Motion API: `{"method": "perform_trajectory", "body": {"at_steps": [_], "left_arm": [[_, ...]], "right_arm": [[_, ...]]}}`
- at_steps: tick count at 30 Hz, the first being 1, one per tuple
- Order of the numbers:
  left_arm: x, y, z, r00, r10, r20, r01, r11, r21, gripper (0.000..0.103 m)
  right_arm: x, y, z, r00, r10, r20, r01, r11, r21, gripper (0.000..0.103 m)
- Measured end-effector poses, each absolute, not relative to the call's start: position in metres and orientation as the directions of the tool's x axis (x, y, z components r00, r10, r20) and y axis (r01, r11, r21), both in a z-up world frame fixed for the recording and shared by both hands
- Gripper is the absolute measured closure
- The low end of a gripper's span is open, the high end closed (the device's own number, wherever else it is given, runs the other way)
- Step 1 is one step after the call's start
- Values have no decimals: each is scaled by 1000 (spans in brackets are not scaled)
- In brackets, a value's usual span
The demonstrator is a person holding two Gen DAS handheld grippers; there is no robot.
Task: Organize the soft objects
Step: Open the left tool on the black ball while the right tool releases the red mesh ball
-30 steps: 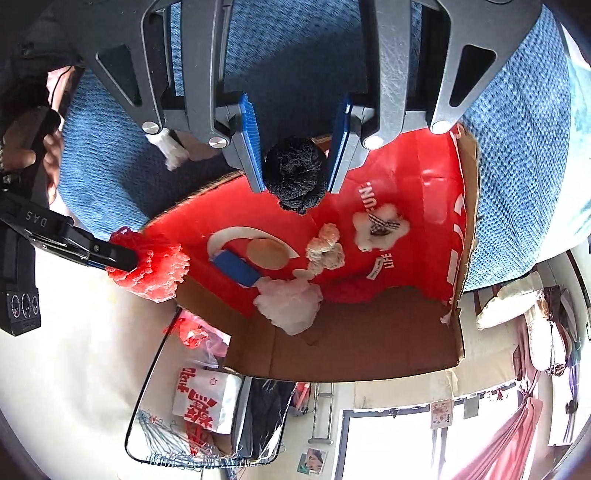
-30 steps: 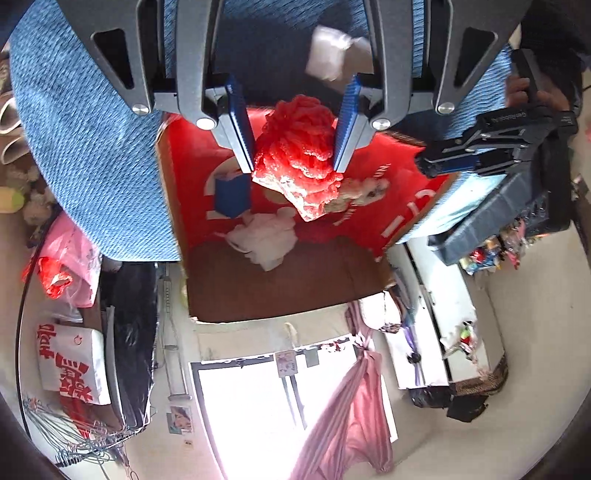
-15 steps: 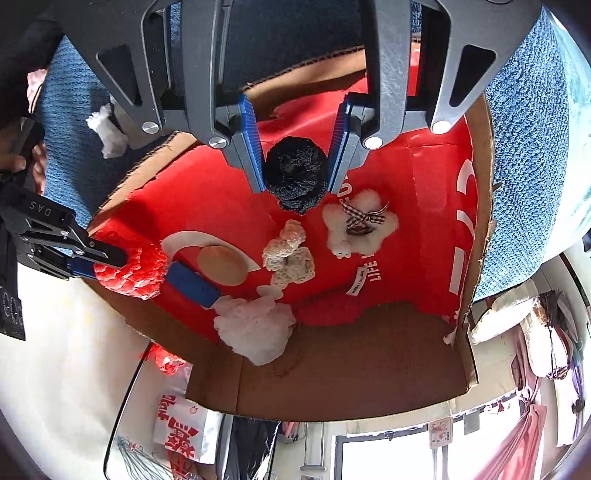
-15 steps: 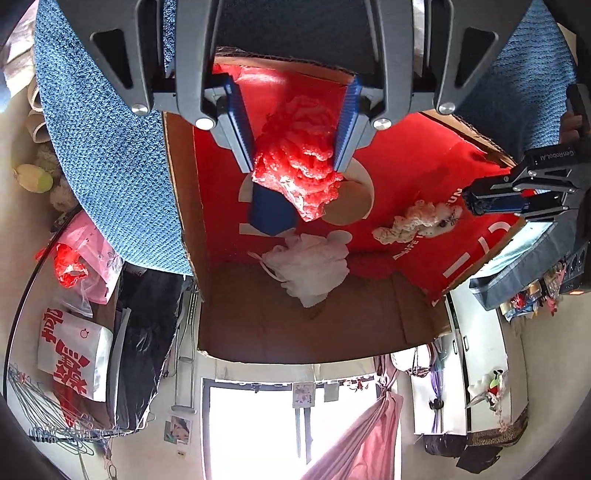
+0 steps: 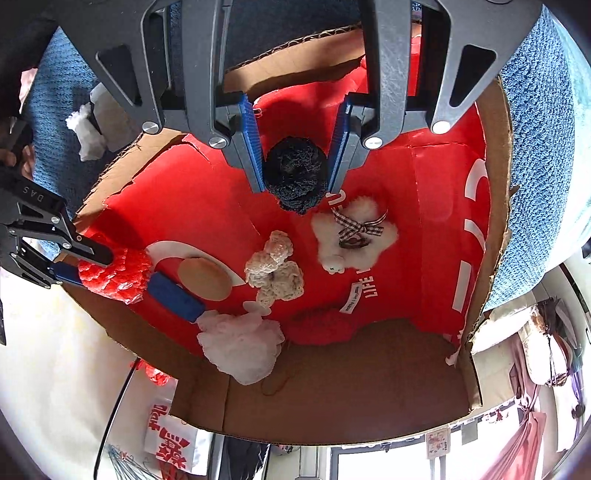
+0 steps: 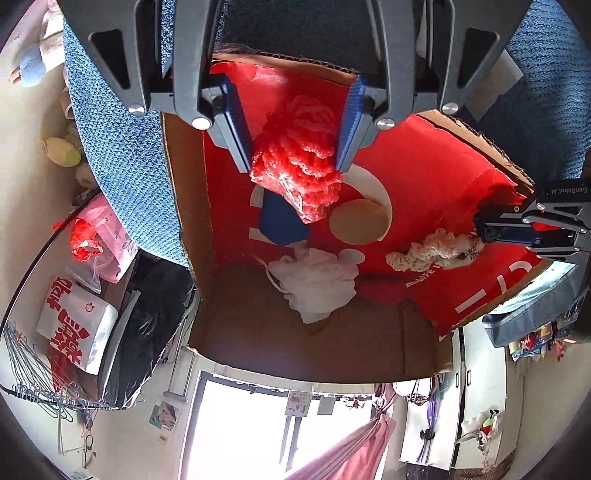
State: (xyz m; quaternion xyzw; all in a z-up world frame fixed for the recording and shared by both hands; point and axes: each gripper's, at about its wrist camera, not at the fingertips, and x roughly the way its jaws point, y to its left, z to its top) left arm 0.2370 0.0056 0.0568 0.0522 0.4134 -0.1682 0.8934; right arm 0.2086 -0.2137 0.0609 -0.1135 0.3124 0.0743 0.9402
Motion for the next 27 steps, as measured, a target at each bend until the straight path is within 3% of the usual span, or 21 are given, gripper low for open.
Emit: {"method": "perform_trajectory", "body": {"at_steps": [22,27], "left_arm": [[240,1,51,594,-247,-766,349,937,-31,70],[239,2,52,593,-252,-765,351,936,-36,55]], "right_arm": [[216,-204,54,801,-32,-598,-173,944,-282,51],[218,-206,55,798,-26,-602,-178,944,-277,50]]}}
